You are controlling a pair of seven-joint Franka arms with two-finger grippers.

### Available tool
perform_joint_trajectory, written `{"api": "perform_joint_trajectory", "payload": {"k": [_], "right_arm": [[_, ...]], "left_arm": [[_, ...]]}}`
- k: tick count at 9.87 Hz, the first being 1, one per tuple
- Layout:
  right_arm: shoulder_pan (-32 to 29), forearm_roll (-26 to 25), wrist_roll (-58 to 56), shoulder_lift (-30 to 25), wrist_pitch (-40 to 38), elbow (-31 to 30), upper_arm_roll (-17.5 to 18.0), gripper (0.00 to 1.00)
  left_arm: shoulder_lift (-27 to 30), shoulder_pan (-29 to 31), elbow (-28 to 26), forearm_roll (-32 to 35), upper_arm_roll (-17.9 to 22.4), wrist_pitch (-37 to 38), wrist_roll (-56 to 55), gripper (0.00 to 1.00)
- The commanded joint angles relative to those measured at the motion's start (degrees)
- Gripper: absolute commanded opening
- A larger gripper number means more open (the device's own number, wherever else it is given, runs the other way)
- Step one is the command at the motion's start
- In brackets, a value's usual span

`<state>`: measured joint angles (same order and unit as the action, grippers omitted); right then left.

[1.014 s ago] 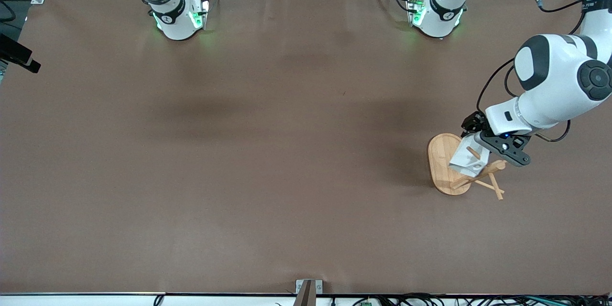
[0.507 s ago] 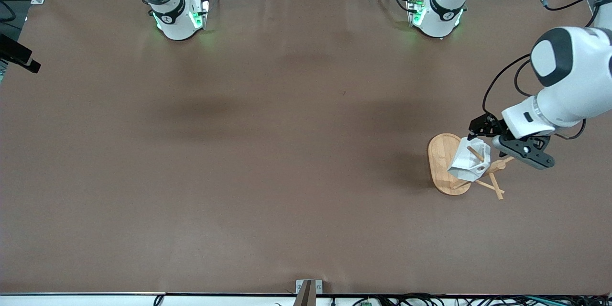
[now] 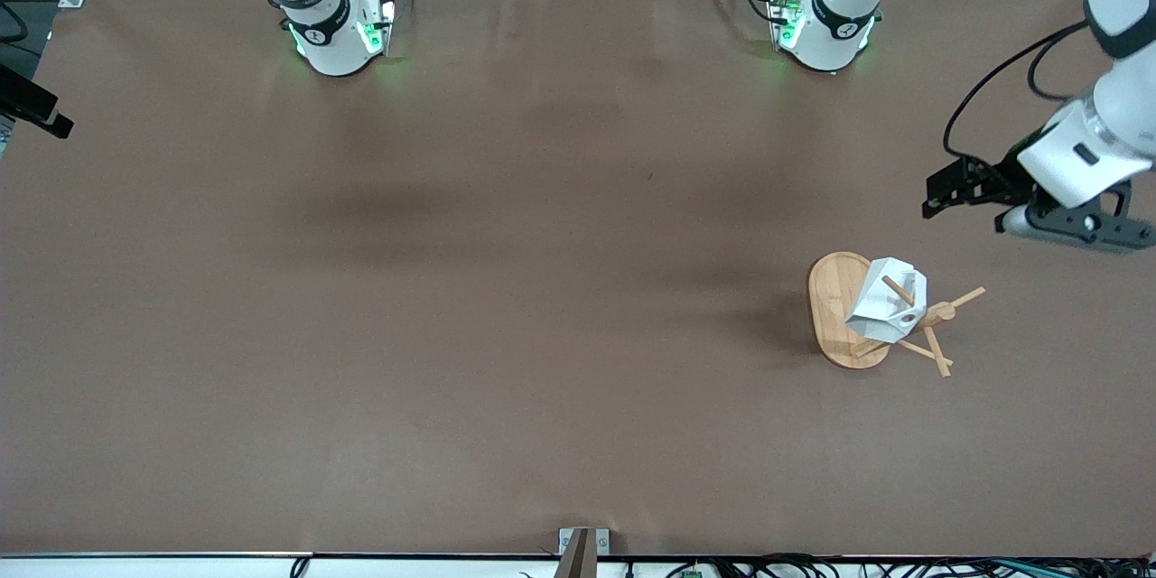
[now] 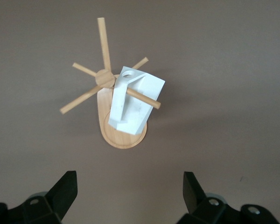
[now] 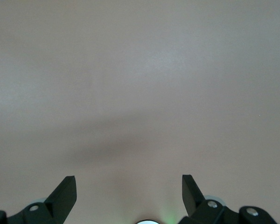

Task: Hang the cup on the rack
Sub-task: 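Open the left gripper and withdraw it from the hung cup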

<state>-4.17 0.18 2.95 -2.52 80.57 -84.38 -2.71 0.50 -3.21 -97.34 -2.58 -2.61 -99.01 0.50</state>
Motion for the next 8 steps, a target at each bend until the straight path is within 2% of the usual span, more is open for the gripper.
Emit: {"api": "perform_joint_trajectory", "payload": {"k": [1,4,7,8], "right_arm": [[-0.58,-0.97,0.22,0.41,-0.33,0.89,0.24,1.0],[-0.76,-0.97,-0.04,0.76,-0.59,0.89,0.07,1.0],[-0.67,-0.97,0.13,0.76,-1.21,0.8,-0.02,1.0],[-0.67,-0.97,0.13,0.76,-1.21,0.8,-0.02,1.0]], "left_arm": [[1.08,-0.13,1.78,2.93,-1.78,5.64,-8.12,1.0],[3.63,0.13,2.59,2.93,-2.49,9.96,-9.64,1.0],[3.02,5.04,4.53,3.02,-7.48,9.63,-9.64,1.0],[3.1,5.05,4.36,3.02,-7.67,9.71,-9.81,1.0]]}}
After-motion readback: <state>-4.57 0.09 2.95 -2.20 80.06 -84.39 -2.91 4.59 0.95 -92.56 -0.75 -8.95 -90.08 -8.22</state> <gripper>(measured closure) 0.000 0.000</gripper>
